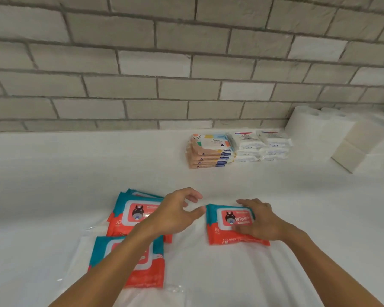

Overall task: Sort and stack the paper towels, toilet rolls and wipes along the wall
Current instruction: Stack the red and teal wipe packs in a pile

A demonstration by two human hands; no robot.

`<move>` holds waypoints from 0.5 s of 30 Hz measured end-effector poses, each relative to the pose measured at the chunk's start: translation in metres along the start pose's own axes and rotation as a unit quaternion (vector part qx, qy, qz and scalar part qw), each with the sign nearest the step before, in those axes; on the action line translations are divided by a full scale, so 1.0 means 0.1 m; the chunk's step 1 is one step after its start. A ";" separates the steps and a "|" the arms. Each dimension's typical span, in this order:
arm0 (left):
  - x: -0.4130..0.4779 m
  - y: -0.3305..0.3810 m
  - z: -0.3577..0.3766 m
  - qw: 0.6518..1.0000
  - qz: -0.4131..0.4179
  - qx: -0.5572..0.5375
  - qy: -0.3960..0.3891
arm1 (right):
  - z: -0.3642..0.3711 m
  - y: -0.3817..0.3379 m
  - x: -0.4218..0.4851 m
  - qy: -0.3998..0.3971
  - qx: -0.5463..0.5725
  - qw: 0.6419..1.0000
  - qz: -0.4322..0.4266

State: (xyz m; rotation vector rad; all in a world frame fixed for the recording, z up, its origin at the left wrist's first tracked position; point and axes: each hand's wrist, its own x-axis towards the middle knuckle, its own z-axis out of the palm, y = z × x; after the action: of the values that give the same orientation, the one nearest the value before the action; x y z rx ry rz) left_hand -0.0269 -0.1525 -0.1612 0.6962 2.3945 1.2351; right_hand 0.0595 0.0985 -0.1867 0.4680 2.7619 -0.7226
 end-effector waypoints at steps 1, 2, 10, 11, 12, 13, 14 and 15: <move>-0.04 -0.03 -0.02 1.000 0.000 -0.006 0.002 | 0.00 -0.01 0.00 -0.002 -0.007 1.000 0.006; -0.09 -0.06 -0.03 1.000 -0.001 -0.012 0.004 | 0.00 -0.03 -0.01 -0.009 -0.014 1.000 0.014; -0.37 -0.20 -0.02 0.999 -0.008 -0.052 0.010 | -0.03 -0.11 -0.02 -0.044 -0.065 0.995 0.066; -0.39 -0.20 -0.01 0.999 -0.007 -0.053 0.010 | -0.03 -0.13 -0.02 -0.041 -0.063 0.995 0.072; -0.41 -0.21 0.00 0.998 -0.006 -0.055 0.011 | -0.03 -0.15 -0.03 -0.034 -0.068 0.994 0.079; -0.43 -0.20 0.01 0.998 -0.006 -0.058 0.012 | -0.01 -0.16 -0.02 -0.026 -0.071 0.994 0.081; -0.45 -0.21 0.02 0.998 -0.007 -0.063 0.016 | 0.00 -0.17 -0.03 -0.016 -0.074 0.993 0.086; -0.47 -0.22 0.02 0.997 -0.008 -0.068 0.020 | 0.02 -0.18 -0.03 -0.003 -0.078 0.993 0.086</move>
State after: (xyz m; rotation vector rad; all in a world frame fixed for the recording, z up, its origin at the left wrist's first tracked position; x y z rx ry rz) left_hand 0.0068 -0.1882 -0.1763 0.6160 2.3167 1.4009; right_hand 0.0564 0.0822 -0.1799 0.6584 2.7036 -0.4626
